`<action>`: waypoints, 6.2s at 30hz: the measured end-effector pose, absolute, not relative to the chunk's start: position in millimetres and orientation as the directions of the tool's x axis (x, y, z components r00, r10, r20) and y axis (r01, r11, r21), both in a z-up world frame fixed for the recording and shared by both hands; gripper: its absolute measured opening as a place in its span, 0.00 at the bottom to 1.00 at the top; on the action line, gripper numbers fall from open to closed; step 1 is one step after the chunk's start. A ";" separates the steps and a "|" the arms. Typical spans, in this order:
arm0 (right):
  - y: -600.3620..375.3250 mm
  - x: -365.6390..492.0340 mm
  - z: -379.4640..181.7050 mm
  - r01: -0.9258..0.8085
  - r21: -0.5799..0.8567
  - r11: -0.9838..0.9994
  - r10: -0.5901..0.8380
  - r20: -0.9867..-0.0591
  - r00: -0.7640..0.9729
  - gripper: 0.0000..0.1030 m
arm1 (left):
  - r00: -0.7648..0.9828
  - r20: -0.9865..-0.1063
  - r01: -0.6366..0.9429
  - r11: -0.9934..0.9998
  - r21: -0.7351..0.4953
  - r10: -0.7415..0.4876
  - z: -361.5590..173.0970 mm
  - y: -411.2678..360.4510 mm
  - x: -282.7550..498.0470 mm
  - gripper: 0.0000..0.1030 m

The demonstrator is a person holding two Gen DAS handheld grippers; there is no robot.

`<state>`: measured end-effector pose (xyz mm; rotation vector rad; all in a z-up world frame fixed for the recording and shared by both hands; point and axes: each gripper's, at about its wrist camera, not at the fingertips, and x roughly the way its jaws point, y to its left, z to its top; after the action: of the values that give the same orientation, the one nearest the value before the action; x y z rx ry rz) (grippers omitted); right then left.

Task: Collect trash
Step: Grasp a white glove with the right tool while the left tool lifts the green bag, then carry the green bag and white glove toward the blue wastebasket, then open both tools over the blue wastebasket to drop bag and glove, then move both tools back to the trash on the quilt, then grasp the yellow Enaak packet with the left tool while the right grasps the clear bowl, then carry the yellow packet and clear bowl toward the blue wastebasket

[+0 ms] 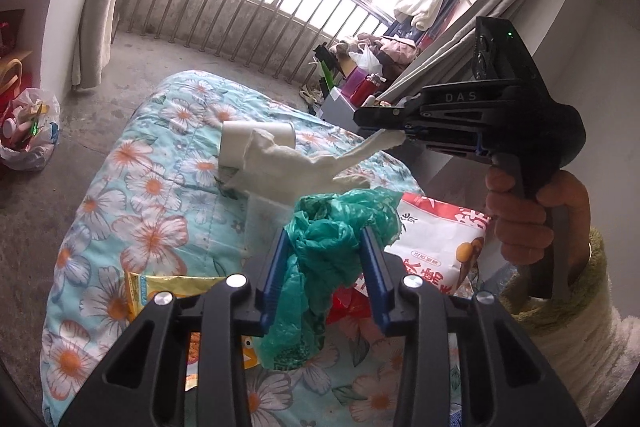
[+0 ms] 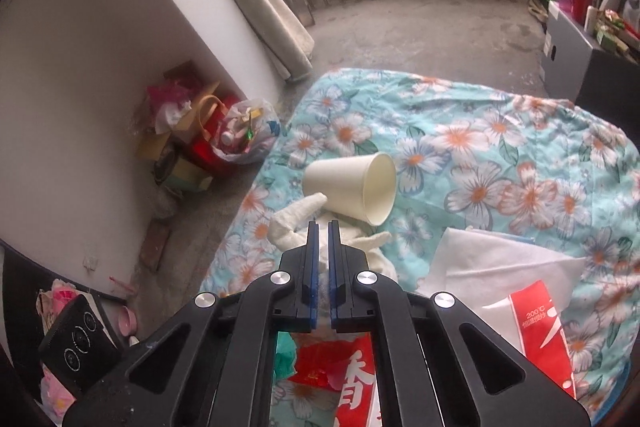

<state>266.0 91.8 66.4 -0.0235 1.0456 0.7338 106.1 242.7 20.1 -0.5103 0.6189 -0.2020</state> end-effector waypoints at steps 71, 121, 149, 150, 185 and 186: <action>-506.1 127.8 -16.8 0.580 0.386 0.718 -0.186 -0.696 0.694 0.87 | 0.101 -0.811 0.653 0.653 -0.383 -0.576 -13.3 -377.4 259.6 0.64; -62.8 118.2 115.2 -0.449 0.061 0.892 0.414 -0.511 0.753 0.92 | 0.784 -0.544 0.037 0.898 -0.439 -0.298 93.5 229.7 66.9 0.95; 62.6 246.7 23.7 -0.481 0.413 0.774 0.534 -0.833 0.145 0.55 | 0.555 -0.808 -0.225 0.899 -0.375 -0.198 -59.2 284.4 83.3 0.59; 67.7 249.9 19.5 -0.483 0.404 0.777 0.522 -0.842 0.136 0.53 | 0.555 -0.811 -0.227 0.904 -0.361 -0.185 -59.2 282.9 82.9 0.57; 96.9 259.5 36.2 -0.554 0.347 0.757 0.499 -0.854 0.147 0.04 | 0.730 -0.679 -0.226 0.909 -0.350 -0.080 0.6 294.2 68.2 0.08; 94.8 258.3 41.8 -0.556 0.352 0.753 0.510 -0.847 0.154 0.04 | 0.737 -0.671 -0.223 0.909 -0.351 -0.078 5.0 294.5 67.8 0.08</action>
<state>258.3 94.8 41.8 -0.0459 1.1927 0.7638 67.8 294.5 5.0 -0.4315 0.7431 0.0825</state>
